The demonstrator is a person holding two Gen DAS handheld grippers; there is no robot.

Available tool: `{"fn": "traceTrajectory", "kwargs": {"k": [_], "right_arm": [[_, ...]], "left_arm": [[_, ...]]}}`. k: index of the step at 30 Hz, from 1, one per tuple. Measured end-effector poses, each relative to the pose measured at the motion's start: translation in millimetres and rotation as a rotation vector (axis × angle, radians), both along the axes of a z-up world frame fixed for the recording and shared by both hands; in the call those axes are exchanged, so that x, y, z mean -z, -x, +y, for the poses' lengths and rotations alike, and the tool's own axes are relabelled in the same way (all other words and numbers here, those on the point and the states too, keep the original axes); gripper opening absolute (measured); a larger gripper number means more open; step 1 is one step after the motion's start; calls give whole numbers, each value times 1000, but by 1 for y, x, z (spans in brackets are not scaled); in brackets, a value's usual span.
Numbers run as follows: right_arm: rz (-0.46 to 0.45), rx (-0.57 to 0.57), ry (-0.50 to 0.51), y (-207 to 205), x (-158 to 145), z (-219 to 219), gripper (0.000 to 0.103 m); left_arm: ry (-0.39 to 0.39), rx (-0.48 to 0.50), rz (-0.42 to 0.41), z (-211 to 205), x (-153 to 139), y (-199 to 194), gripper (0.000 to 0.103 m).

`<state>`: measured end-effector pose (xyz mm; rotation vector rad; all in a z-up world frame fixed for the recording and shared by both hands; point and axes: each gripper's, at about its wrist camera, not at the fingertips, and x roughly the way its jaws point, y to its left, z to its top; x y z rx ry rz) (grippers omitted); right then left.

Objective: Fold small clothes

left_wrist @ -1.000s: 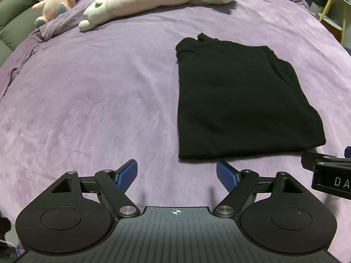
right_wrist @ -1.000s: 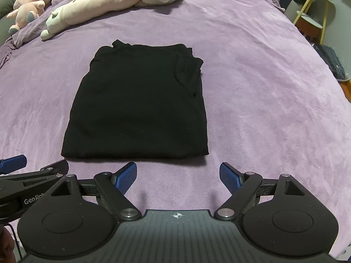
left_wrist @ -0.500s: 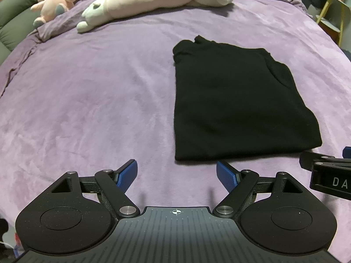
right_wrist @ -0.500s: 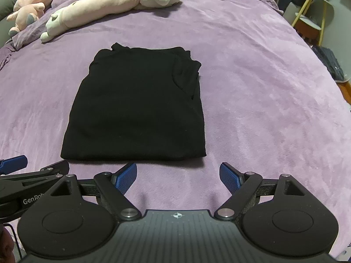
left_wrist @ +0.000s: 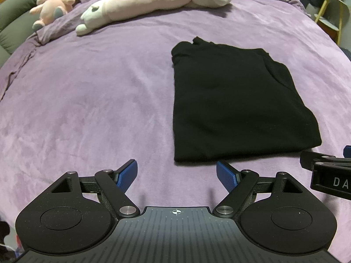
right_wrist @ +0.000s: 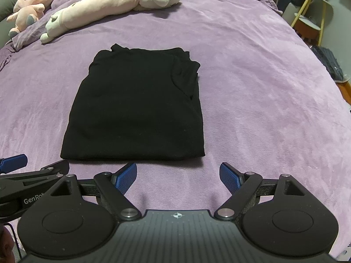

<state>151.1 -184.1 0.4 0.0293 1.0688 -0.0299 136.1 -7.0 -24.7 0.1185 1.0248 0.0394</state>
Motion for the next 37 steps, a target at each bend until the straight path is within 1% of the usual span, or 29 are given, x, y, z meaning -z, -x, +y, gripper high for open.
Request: {"fn": "traceTrajectory", "kwargs": {"k": [4,21,37], "right_arm": [[-2,5,1,1,-1,0,83],[-13,12,6,4,-3,2,83],[-16,16,7,5,-4,1,83]], "left_arm": [[10,11,-16,0,-2,3,84],[-9,23,-13,-3,-5,4,84],[5,39,-15,-4,-6,4,84]]}}
